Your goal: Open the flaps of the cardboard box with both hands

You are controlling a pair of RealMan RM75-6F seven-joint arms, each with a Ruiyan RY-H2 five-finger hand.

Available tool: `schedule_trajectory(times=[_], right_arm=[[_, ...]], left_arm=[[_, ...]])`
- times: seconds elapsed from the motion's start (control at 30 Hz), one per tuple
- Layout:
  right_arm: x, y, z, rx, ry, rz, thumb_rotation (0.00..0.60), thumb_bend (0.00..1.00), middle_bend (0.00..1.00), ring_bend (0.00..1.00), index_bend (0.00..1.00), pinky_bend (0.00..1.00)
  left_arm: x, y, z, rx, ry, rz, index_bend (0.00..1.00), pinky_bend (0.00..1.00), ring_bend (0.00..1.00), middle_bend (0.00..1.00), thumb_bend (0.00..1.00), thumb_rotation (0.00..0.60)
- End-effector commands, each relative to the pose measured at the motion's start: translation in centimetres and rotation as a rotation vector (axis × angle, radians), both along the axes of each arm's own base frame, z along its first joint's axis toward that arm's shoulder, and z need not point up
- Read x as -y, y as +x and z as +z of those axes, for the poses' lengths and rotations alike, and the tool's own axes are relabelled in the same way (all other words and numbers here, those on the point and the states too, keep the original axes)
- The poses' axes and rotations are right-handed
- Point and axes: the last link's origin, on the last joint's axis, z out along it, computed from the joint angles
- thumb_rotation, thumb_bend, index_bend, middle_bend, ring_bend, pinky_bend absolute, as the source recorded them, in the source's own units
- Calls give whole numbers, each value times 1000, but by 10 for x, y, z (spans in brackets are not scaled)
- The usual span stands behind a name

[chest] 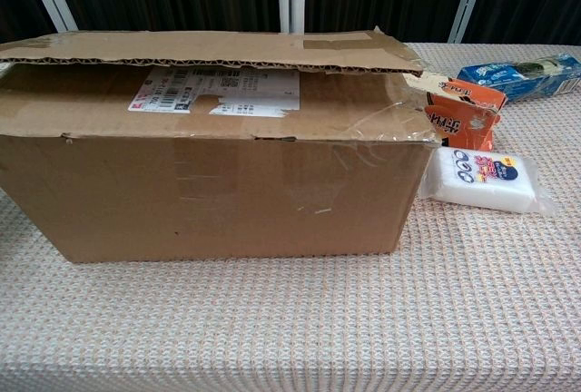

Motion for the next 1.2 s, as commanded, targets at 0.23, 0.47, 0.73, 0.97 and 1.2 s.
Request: schedule_trajectory(times=[0.23, 0.47, 0.73, 0.97, 1.2], right_arm=[[0, 1, 0, -3, 3, 4, 600, 342, 0, 0, 0, 0], [0, 4, 1, -7, 1, 11, 600, 342, 0, 0, 0, 0], [21, 36, 0, -31, 28, 120, 600, 339, 0, 0, 0, 0], [49, 107, -21, -74, 127, 336, 600, 331, 0, 0, 0, 0], [68, 169, -64, -111, 269, 481, 600, 319, 0, 0, 0, 0]], left_arm=[[0, 0, -1, 5, -1, -2, 47, 146, 50, 87, 0, 328], [0, 1, 0, 5, 0, -6, 47, 147, 50, 87, 0, 329], [0, 2, 2, 2, 3, -3, 47, 147, 50, 88, 0, 326], [-4, 2, -1, 4, -1, -5, 47, 146, 50, 87, 0, 328], [-2, -1, 0, 2, -1, 5, 47, 147, 50, 87, 0, 328]])
